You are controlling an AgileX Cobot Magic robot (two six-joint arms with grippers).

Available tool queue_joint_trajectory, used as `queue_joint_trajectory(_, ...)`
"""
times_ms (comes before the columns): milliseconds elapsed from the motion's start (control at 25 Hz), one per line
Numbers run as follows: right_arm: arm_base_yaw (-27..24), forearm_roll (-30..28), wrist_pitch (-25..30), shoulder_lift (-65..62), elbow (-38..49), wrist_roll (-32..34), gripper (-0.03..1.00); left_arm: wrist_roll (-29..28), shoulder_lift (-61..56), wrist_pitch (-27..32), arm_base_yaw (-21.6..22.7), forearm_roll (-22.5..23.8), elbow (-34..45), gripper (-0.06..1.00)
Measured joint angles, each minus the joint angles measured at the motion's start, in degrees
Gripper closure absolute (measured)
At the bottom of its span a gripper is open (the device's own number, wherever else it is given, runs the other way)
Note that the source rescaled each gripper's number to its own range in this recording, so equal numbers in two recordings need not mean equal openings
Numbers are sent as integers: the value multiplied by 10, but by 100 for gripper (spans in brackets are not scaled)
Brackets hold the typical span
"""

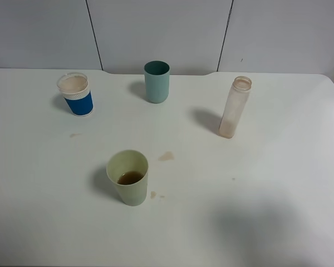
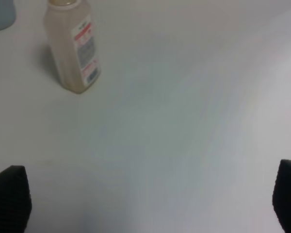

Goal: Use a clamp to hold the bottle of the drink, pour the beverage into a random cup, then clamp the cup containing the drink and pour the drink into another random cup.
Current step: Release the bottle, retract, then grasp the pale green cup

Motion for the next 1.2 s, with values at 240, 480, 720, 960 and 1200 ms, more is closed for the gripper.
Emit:
queue_joint_trajectory(240, -94, -1, 0, 0, 0, 2, -3, 0, 0, 0, 0, 0, 0, -6)
queue_joint_trajectory(480, -115, -1, 0, 0, 0, 2, -3, 0, 0, 0, 0, 0, 0, -6)
queue_joint_trajectory(720, -133, -1, 0, 0, 0, 4, -3, 0, 0, 0, 0, 0, 0, -6)
queue_joint_trajectory(960, -133, -1, 0, 0, 0, 4, -3, 0, 0, 0, 0, 0, 0, -6)
queue_joint_trajectory(1200, -133, -1, 0, 0, 0, 4, -3, 0, 0, 0, 0, 0, 0, -6)
